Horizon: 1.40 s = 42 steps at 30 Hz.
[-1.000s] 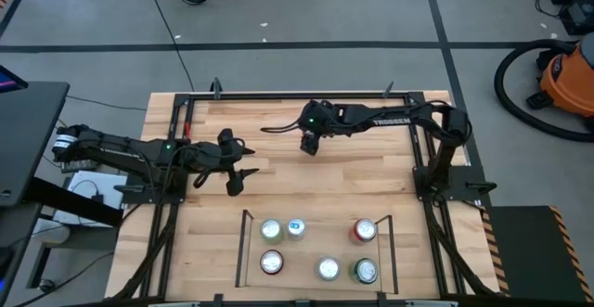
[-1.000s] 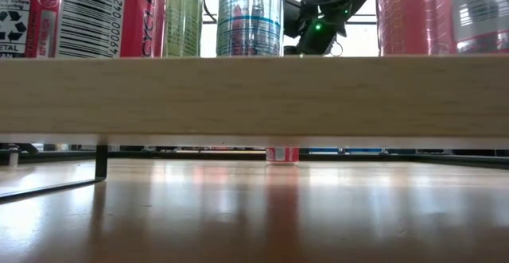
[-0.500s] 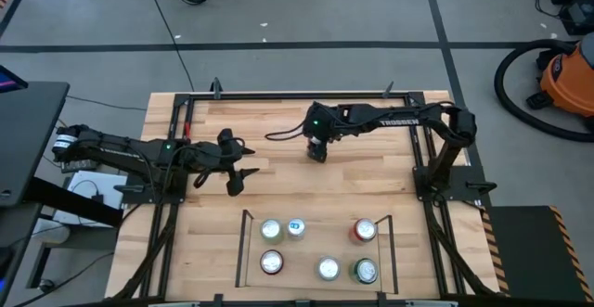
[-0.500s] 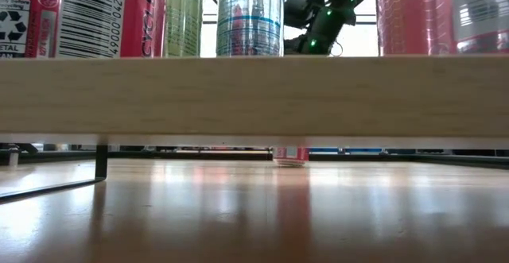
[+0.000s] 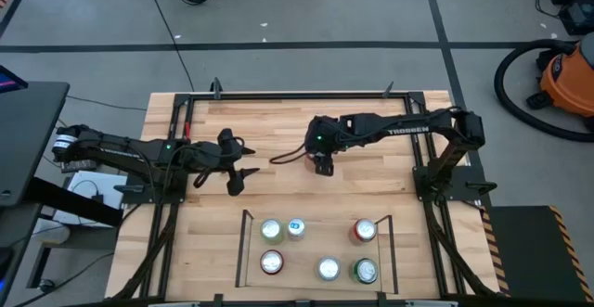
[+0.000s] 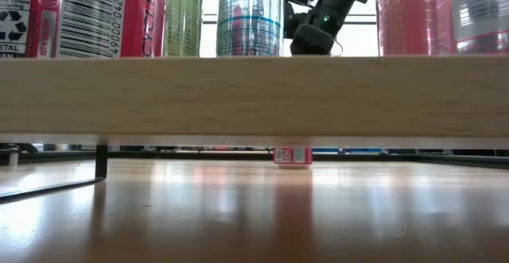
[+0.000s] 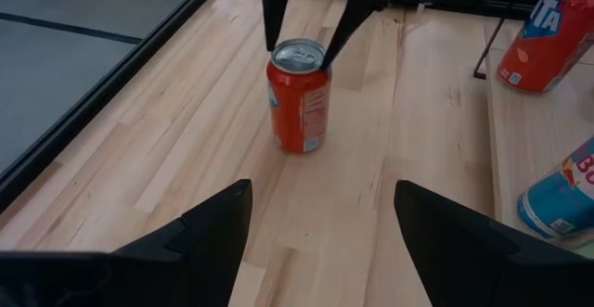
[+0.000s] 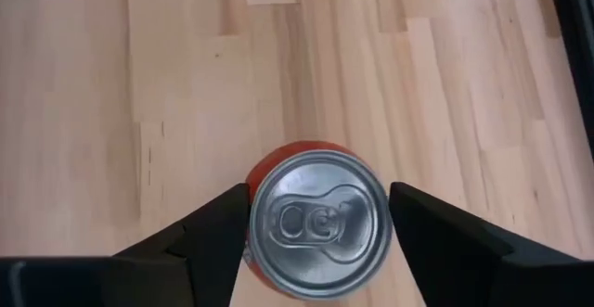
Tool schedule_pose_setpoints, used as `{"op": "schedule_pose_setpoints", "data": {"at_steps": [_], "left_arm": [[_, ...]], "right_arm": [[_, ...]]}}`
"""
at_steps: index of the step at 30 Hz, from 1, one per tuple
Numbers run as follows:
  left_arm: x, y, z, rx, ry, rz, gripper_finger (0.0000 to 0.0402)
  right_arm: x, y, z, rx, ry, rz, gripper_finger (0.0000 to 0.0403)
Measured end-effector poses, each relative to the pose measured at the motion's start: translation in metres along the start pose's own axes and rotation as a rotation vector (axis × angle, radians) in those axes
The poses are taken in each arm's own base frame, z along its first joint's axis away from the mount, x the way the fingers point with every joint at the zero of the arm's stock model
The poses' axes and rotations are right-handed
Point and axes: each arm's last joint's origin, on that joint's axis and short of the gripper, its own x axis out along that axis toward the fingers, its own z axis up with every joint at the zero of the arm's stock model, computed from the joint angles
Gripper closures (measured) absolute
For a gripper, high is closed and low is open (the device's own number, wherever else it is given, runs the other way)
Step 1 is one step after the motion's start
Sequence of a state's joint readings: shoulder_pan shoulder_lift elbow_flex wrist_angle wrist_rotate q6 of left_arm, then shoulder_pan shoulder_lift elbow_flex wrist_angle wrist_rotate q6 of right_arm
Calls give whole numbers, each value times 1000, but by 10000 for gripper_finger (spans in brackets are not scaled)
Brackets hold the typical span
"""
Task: Place canned beverage on shelf
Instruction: Put the orange soda can on the shelf
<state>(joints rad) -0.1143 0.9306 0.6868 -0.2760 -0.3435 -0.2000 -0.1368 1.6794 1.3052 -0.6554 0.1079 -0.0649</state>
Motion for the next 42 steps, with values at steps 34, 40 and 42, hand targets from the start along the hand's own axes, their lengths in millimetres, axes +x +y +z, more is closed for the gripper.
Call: {"op": "schedule_pose_setpoints", "data": {"at_steps": [34, 40, 42], "left_arm": [[0, 0, -1, -24, 5, 0, 127], [0, 0, -1, -21, 11, 1, 127], [0, 0, -1, -22, 10, 1, 127]], "right_arm": [[34, 3, -6, 29, 30, -12, 71], [34, 3, -6, 30, 40, 1, 98], [30, 4, -7, 30, 68, 6, 98]]}}
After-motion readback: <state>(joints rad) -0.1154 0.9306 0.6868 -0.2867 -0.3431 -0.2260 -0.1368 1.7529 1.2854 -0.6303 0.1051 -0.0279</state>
